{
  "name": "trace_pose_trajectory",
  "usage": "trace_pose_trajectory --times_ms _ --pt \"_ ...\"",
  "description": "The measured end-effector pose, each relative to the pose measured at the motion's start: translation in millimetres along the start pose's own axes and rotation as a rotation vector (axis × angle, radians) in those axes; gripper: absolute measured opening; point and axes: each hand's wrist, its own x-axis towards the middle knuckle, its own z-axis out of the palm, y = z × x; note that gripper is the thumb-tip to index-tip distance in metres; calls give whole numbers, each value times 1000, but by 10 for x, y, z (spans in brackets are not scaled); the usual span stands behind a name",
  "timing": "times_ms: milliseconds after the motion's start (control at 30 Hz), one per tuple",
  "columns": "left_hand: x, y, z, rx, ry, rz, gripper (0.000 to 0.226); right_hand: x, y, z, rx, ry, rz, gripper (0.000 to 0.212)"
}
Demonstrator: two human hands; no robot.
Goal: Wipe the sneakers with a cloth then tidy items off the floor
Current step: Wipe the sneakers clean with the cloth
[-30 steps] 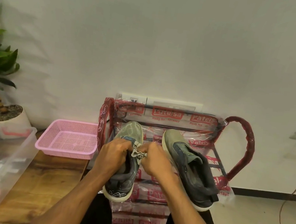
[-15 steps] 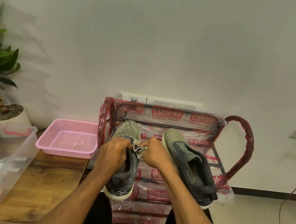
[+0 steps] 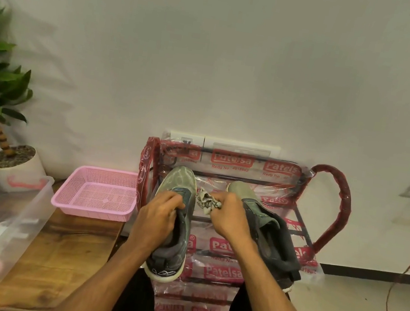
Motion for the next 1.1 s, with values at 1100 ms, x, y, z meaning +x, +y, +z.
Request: trace_pose_trajectory --times_ms 1100 --pt "-155 26 -104 156 -107 327 44 62 135 194 -272 62 -434 42"
